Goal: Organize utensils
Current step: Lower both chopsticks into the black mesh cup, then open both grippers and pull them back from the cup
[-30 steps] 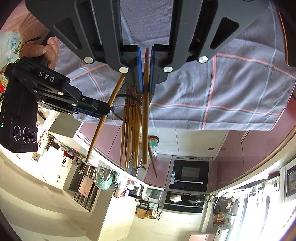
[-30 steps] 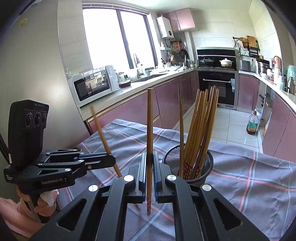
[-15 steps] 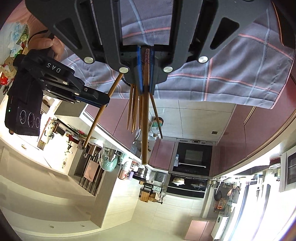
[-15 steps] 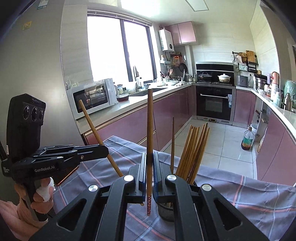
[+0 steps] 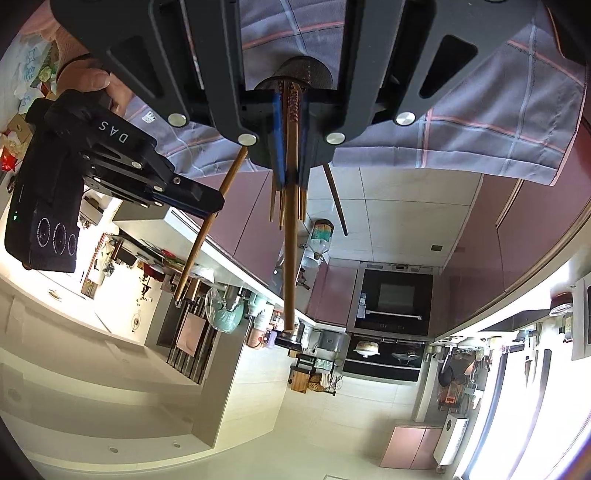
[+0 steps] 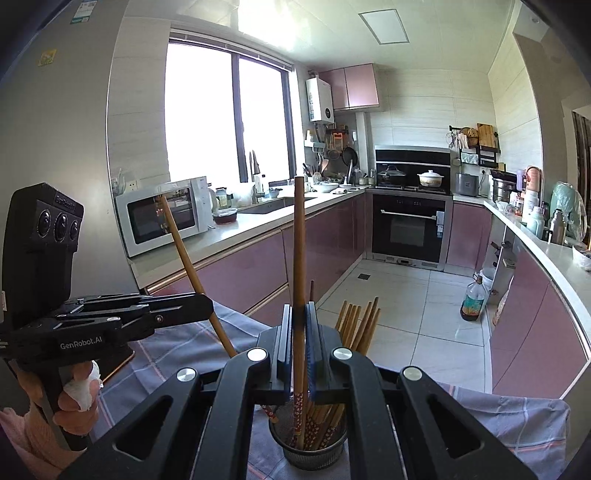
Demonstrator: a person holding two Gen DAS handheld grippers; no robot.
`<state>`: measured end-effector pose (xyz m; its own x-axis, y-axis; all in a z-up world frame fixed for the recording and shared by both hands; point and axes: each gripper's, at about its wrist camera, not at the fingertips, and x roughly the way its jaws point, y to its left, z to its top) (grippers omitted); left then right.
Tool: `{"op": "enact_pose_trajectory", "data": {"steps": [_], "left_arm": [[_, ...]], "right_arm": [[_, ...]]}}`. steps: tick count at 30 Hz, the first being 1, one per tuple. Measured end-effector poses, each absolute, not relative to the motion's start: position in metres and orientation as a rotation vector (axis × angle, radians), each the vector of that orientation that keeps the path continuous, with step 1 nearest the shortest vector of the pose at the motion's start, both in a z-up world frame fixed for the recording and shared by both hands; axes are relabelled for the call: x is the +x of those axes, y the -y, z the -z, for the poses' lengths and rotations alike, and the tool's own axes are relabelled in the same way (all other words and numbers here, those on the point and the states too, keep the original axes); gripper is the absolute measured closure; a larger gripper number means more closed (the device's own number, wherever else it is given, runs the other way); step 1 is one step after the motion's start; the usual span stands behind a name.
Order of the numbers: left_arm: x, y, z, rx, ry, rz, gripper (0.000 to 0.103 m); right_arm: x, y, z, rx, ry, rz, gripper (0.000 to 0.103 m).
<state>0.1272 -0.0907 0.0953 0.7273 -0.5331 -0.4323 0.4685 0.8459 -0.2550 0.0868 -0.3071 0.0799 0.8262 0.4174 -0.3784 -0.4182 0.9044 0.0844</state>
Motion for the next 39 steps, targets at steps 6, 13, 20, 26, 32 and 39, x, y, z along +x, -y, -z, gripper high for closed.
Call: {"op": "enact_pose_trajectory", "data": {"steps": [6,13,20,26,32,39], "left_arm": [[0.147,0.109,-0.072,-0.088,-0.588,0.53,0.096],[0.165,0.124,-0.046,-0.026,-0.658,0.508,0.096],[0.179,0.134,-0.024,0.005,-0.703,0.484,0.096],[0.186,0.137,-0.013,0.016,-0.712,0.467,0.095],[0.186,0.138,-0.011,0.017,-0.704,0.454,0.095],[0.184,0.137,-0.011,0.007,-0.695,0.424,0.07]], "right_arm": [[0.102,0.306,-0.057,-0.008,-0.467,-0.427,0.098],[0.113,0.303,-0.035,-0.012,-0.539,-0.414,0.098],[0.12,0.297,-0.021,-0.021,-0.594,-0.411,0.098],[0.128,0.297,-0.016,-0.006,-0.609,-0.403,0.098],[0.128,0.299,-0.015,0.011,-0.61,-0.395,0.097],[0.13,0.304,-0.014,0.033,-0.603,-0.391,0.09]]}}
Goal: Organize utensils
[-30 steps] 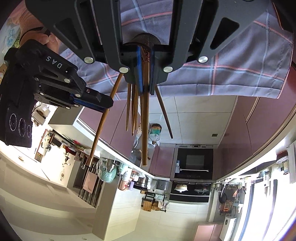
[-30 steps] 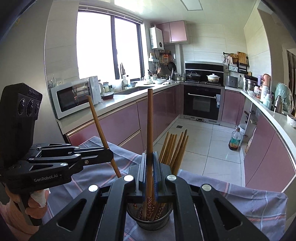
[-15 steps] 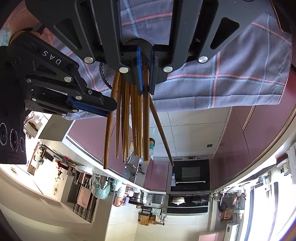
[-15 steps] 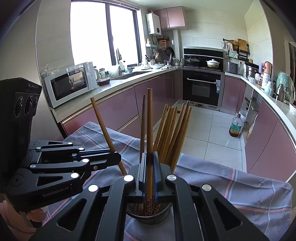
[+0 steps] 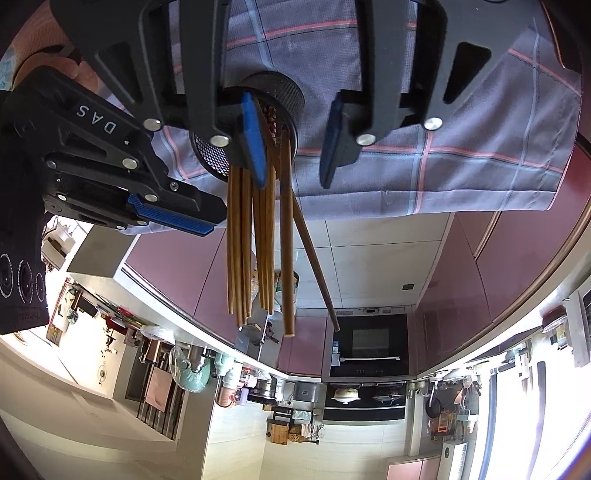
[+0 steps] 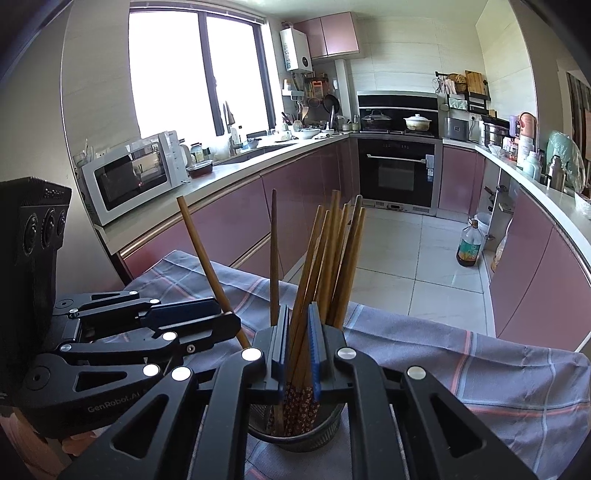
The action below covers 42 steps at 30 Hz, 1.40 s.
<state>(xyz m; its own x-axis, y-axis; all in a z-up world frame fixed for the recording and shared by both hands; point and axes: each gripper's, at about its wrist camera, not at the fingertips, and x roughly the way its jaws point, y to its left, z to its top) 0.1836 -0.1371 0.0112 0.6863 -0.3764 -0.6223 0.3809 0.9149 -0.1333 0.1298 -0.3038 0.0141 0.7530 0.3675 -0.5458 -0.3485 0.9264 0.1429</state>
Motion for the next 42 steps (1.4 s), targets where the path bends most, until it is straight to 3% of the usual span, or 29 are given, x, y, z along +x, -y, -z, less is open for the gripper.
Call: {"op": "enact_pose_trajectory", "data": {"steps": [3,6,12,16,18,23,28,42], "left_arm": [[0.182,0.135,-0.011,-0.002,-0.692,0.424,0.068],[0.179,0.132,-0.01,0.002,-0.681,0.415,0.064],[0.166,0.123,-0.011,-0.001,-0.646,0.381,0.05],[0.154,0.109,-0.008,-0.011,-0.614,0.339,0.031],[0.147,0.104,-0.006,-0.008,-0.599,0.319,0.027],[0.127,0.085,-0.001,-0.01,-0.549,0.26,0.007],[0.102,0.067,0.004,-0.011,-0.495,0.205,0.006],[0.058,0.056,0.004,0.001,-0.397,0.144,0.006]], "right_arm": [[0.129,0.306,-0.014,0.047,-0.6,-0.393,0.082],[0.127,0.305,-0.011,0.049,-0.602,-0.397,0.08],[0.118,0.306,-0.008,0.06,-0.593,-0.396,0.064],[0.113,0.311,-0.002,0.092,-0.592,-0.385,0.045],[0.109,0.31,0.002,0.087,-0.594,-0.387,0.042],[0.096,0.303,0.007,0.075,-0.573,-0.382,0.03],[0.079,0.298,0.011,0.065,-0.524,-0.362,0.012],[0.039,0.283,0.019,0.033,-0.433,-0.325,0.007]]}}
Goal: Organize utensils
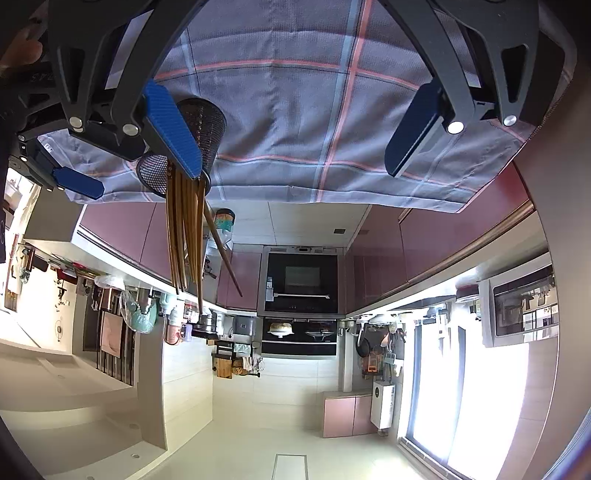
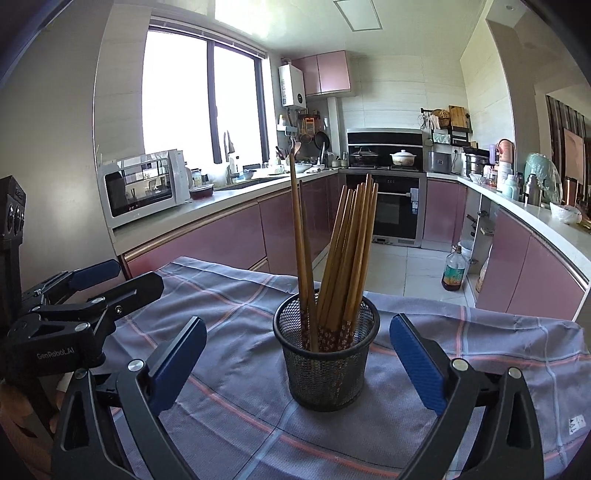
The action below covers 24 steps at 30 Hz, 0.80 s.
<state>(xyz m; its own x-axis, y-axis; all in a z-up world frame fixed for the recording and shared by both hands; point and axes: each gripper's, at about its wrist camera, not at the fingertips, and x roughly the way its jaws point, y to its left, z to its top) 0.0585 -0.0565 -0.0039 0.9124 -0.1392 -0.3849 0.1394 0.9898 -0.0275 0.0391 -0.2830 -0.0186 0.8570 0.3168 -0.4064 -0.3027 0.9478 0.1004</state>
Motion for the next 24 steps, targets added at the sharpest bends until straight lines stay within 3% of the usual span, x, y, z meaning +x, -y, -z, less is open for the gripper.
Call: {"op": "enact_pose_trajectory", "data": {"steps": [24], "left_arm": [[0.031,0.047,0.01,-0.008,-0.374,0.099,0.006]], "right_arm": [[0.016,0.271,0.023,0.019,-0.4,-0.315,0.007]]}}
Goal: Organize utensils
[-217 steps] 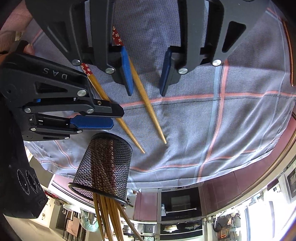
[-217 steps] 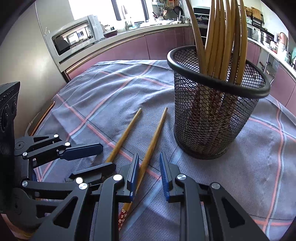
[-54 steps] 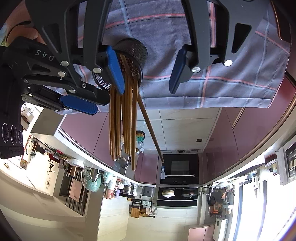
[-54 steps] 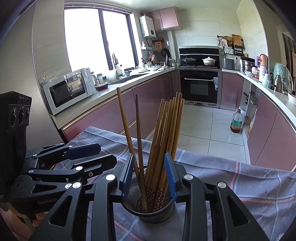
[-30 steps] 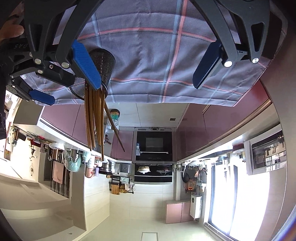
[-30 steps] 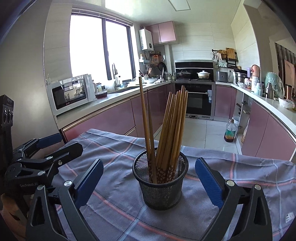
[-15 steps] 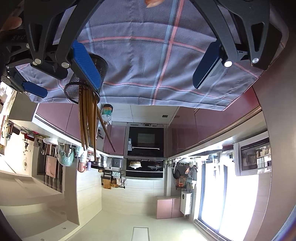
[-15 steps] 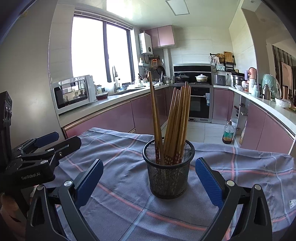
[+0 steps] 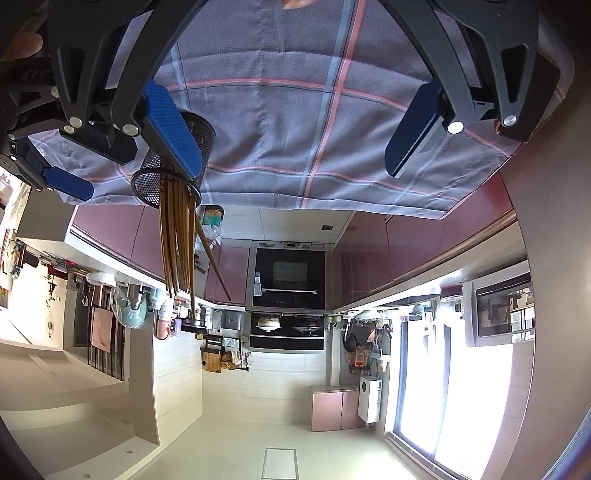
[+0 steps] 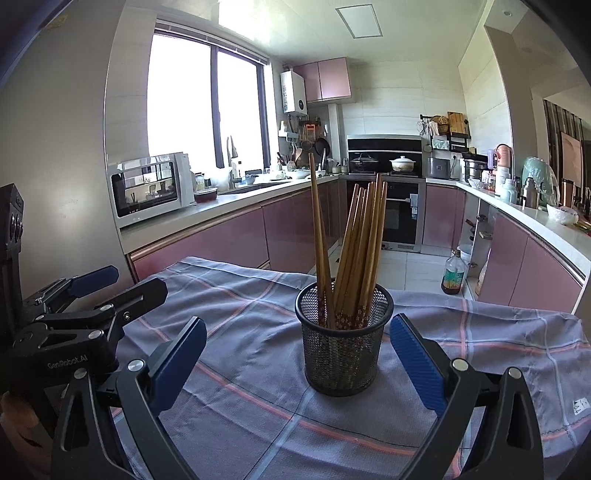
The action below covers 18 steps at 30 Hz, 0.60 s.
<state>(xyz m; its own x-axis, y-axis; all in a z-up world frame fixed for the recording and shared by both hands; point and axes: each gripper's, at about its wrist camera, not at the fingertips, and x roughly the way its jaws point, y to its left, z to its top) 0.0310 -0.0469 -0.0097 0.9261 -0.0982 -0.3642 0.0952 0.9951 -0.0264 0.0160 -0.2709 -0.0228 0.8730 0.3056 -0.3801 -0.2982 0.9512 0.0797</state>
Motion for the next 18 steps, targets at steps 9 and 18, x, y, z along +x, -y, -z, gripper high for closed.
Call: {"op": "enact_pose_trajectory", "data": {"steps": [9,18], "left_arm": [[0.0287,0.046,0.0098,-0.005,-0.372,0.09,0.006],[0.0257,0.0448,0.0083,-0.005,-0.369,0.09,0.006]], "right_arm": [[0.0126,0.2725,0.0214,0.02,-0.39,-0.317,0.007],[0.0112,0.2735,0.0209,0.019,-0.388,-0.315,0.007]]}}
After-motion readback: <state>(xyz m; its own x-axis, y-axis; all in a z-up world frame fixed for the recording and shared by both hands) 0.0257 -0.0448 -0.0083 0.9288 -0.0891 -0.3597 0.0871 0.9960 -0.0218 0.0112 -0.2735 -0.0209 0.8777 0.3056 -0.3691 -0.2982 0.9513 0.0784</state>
